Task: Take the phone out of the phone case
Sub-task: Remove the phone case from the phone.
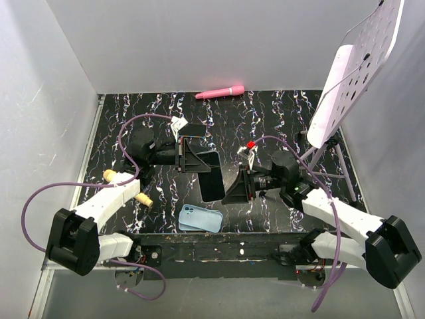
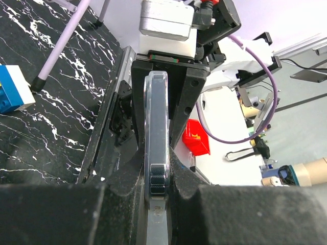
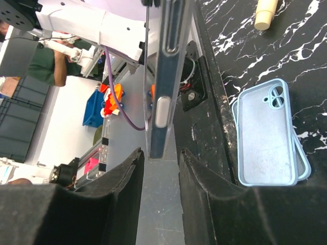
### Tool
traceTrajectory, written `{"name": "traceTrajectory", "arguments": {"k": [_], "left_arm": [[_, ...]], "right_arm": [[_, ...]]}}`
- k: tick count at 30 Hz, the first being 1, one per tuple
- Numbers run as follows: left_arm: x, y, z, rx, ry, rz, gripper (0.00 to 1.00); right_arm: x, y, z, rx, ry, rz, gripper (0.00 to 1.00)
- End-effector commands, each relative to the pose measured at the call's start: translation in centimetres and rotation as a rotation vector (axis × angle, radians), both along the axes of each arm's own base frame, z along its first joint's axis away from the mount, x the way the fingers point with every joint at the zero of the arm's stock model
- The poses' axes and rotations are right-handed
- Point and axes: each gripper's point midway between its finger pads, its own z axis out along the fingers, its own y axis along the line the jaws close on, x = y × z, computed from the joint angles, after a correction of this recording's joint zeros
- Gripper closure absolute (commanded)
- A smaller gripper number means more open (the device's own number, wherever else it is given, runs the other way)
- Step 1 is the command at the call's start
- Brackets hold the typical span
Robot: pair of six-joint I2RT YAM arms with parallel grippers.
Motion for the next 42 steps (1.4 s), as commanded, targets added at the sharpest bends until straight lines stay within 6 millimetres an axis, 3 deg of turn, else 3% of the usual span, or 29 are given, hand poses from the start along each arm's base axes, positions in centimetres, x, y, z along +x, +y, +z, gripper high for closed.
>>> {"name": "traceTrajectory", "arguments": {"k": [1,6,10,17,22,26,31,34,38,42], "left_arm": [[-1.0,0.2,1.9,-0.036,-0.075,-0.058,1.0],[-1.2,0.1,2.2,-0.037,-0.069,-0.085,1.0],[-1.4,0.0,3.1,-0.059,-0.033,-0.118,1.0],[-1.8,-1.1,4.5,-0.153,0.077,-0.155,1.0],[-2.9,-1.4,7.0,-0.292,0.14,-0.207,1.0],[-3.6,-2.4,7.5,-0.317,0.191,-0.232,1.0],[-3.6,-3.1,7.2,-0.291,0.181,-0.189,1.0],[-2.6,-2.8,7.5,-0.298,0.131,-0.101,1.0],[-1.8,-2.2,7.7,-0.267,0.053,-0.006,1.0],[-1.7,-1.9,7.6,-0.25,0.02,0.01,1.0]], "right_arm": [[-0.2,0.3,1.5,0.076,-0.036,0.061,0.6],[-0.7,0.4,1.5,0.11,-0.063,0.131,0.71],[-1.1,0.3,1.1,0.148,-0.141,0.155,0.99],[-1.7,1.9,2.3,0.208,-0.449,0.113,0.99],[-1.9,3.5,3.0,0.167,-0.609,0.106,0.99],[0.4,4.2,3.9,0.098,-0.687,0.007,0.99],[5.9,3.4,4.3,-0.036,-0.691,-0.32,0.99],[6.2,2.7,3.1,-0.104,-0.642,-0.351,0.99],[4.1,1.9,0.6,-0.152,-0.506,-0.294,0.71],[0.8,1.1,1.0,-0.055,-0.374,-0.222,0.48]]}}
